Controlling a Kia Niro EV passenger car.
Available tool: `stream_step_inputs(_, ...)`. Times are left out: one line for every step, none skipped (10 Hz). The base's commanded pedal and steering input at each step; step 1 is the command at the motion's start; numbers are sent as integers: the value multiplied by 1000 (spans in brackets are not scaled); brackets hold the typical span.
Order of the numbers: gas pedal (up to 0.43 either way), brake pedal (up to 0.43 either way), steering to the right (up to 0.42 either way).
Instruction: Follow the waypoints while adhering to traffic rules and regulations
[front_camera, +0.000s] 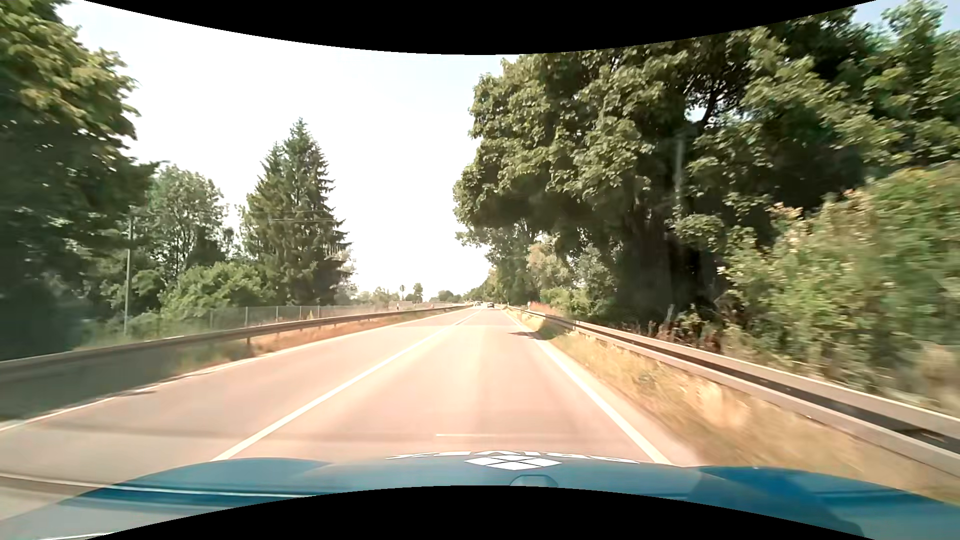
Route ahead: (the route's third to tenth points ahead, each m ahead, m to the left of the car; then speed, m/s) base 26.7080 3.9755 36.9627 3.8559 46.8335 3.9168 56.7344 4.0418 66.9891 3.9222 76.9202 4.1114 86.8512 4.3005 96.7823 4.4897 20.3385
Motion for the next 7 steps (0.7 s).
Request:
stream_step_inputs(157, 0, -1)
stream_step_inputs(157, 0, -1)
stream_step_inputs(157, 0, -2)
stream_step_inputs(157, 0, -3)
stream_step_inputs(157, 0, -3)
stream_step_inputs(157, 0, -2)
stream_step_inputs(157, 0, -2)
